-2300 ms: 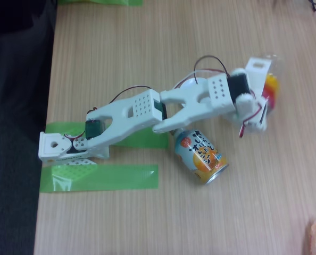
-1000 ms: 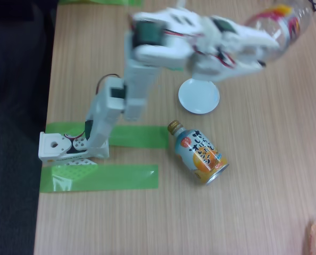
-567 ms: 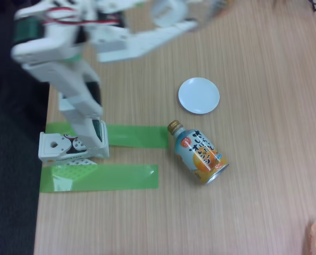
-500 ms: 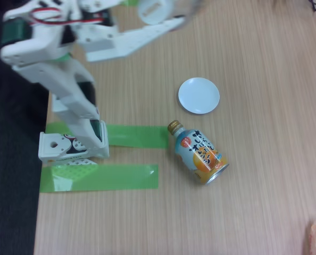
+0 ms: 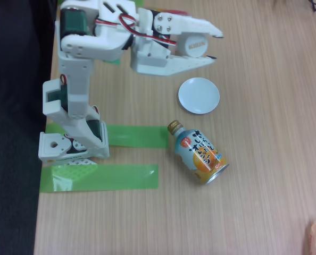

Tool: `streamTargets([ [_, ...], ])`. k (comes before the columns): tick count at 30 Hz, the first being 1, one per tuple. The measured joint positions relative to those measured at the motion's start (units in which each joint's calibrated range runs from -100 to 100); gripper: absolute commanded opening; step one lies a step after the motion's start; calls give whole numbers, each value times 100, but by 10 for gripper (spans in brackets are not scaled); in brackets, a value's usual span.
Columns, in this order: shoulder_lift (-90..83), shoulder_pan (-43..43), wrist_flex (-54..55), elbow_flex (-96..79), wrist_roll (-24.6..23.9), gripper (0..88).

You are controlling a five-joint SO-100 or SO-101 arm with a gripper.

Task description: Pick up the plastic bottle and stand it up on the white place

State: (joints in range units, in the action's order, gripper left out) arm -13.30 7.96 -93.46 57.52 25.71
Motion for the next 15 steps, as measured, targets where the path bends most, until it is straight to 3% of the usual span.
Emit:
streamTargets([
  [15, 0, 650, 1563, -1012, 5, 74],
])
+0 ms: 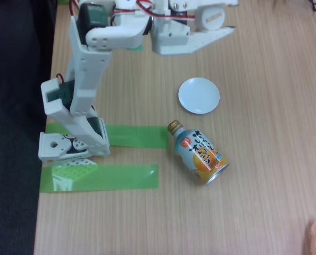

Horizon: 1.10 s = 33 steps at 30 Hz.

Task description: Pick up the plastic bottle and stand it up on the white place

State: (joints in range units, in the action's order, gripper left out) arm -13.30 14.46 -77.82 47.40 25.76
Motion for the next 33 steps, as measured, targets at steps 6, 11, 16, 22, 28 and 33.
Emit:
streamTargets([
  [6, 0, 30, 612, -515, 0, 74],
  [11, 0, 7, 1096, -1066, 0, 74],
  [16, 8, -7, 1529, -1717, 0, 74],
  [22, 8, 7, 2345, -2458, 0, 74],
  [28, 8, -105, 3696, -3416, 284, 74],
  [33, -109, -366, 4868, -4239, 825, 74],
])
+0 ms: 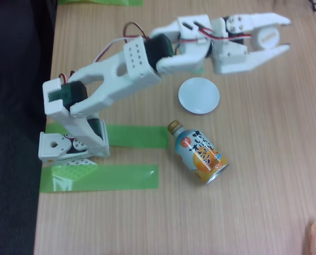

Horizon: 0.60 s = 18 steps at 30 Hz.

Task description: Pick up the plastic bottle and stand it up on the white place

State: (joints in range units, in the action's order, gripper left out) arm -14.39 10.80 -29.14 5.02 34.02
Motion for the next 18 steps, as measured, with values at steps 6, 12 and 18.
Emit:
streamTargets([
  [6, -1120, 45, 382, -1437, 147, 74],
  [12, -2955, 306, 467, -3154, 163, 74],
  [18, -4790, 493, 561, -4817, 668, 74],
])
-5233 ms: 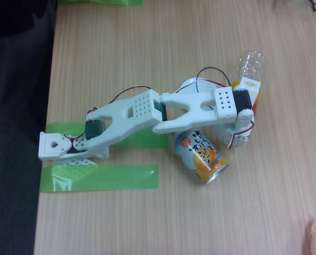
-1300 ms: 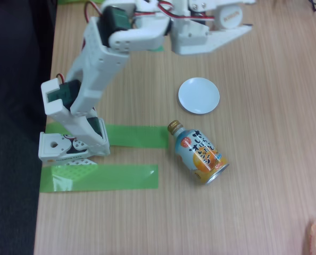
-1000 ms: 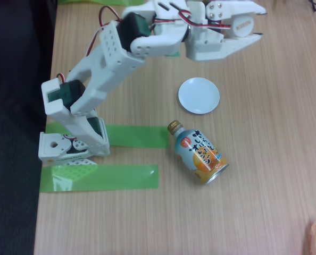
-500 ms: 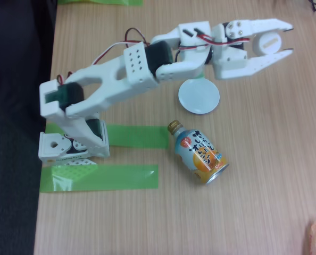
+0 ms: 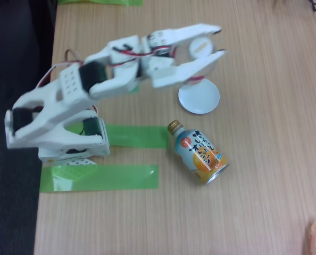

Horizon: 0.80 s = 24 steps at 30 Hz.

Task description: Pick up the plastic bottle and stand it up on the white place

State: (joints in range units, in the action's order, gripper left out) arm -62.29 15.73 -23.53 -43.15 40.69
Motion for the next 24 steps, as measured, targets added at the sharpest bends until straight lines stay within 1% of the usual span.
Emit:
streamTargets([
  [4, -951, 149, 637, -1075, 126, 74],
  [8, -1397, 336, 1223, -1862, 305, 74],
  [17, -1490, 620, 1453, -2079, 352, 74],
  [21, -1498, 598, 1453, -2160, 352, 74],
  [24, -1498, 590, 1453, -2187, 468, 73],
])
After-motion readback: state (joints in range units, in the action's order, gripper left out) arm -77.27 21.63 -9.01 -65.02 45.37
